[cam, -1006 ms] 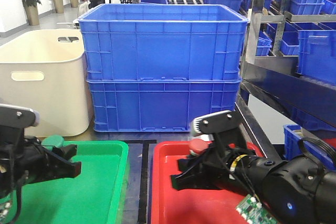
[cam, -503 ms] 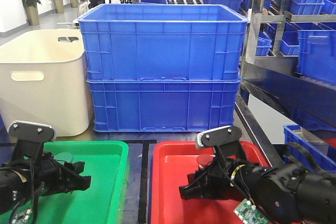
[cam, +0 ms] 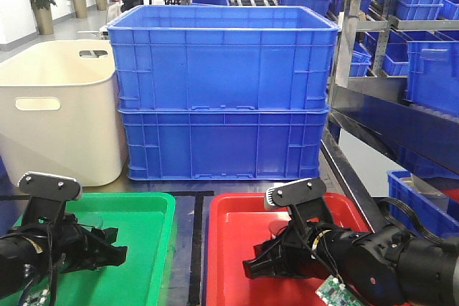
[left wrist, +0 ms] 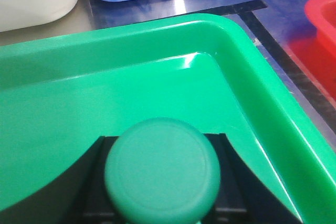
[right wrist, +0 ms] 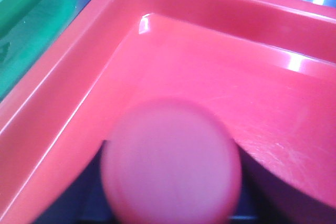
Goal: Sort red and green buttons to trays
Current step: 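Lower the left gripper into the green tray, right into the red tray, then open both grippers to release the buttons into the trays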
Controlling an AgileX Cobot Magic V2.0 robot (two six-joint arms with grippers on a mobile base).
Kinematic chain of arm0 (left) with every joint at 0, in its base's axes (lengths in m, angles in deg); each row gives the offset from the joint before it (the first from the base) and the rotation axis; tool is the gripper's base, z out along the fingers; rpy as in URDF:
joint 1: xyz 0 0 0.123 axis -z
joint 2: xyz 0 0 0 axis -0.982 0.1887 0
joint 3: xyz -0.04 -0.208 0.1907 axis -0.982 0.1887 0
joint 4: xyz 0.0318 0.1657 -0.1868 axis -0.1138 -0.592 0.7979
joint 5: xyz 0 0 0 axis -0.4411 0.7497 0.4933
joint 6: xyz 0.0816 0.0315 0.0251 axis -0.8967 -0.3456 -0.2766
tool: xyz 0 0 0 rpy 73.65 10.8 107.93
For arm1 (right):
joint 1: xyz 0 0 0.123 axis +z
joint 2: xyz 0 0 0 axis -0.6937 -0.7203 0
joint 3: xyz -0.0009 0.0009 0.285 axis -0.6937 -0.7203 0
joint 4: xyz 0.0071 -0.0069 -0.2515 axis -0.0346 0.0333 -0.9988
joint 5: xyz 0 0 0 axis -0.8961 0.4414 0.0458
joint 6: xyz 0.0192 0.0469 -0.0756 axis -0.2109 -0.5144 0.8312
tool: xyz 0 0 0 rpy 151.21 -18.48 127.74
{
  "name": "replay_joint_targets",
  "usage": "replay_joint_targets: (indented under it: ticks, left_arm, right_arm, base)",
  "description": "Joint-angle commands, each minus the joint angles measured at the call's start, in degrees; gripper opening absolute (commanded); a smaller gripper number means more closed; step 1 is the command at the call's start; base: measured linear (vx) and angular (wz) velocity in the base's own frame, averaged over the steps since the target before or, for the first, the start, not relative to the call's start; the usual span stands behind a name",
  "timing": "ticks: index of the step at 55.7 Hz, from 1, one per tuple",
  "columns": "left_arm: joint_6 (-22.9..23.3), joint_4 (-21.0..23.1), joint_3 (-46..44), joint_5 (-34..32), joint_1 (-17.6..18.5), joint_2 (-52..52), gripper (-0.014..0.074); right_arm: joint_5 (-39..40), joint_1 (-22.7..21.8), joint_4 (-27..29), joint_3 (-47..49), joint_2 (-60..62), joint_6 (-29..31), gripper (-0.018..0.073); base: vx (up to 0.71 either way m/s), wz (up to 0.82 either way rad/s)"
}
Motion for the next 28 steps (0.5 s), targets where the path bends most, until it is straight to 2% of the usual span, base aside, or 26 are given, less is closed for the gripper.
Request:
replay_joint_targets:
  ticks: [1, 8, 14, 28]
  left_arm:
    - [-0.04, 0.44, -1.98, -4.80, 0.33, -2.04, 0.0454]
    - [-0.04, 0.44, -1.98, -4.80, 0.33, -2.04, 0.0592]
    - [-0.04, 0.44, -1.98, -4.74, 0.33, -2.22, 0.0672]
    - [0.13, 0.44, -1.98, -5.56, 0.33, -7.38, 0.0674]
  right_arm:
    - [4.31, -0.27, 0.20, 2.08, 2.47, -0.26, 0.0544]
    - [4.11, -0.27, 0.20, 2.08, 2.47, -0.26, 0.0629]
    - [4.11, -0.27, 0.20, 2.08, 2.84, -0.26, 0.0645]
    - [4.50, -0.27, 0.14, 2.08, 7.22, -0.19, 0.0607]
  base:
    - [0.00, 0.00]
    - [0.00, 0.00]
    - [0.00, 0.00]
    - [0.00, 0.00]
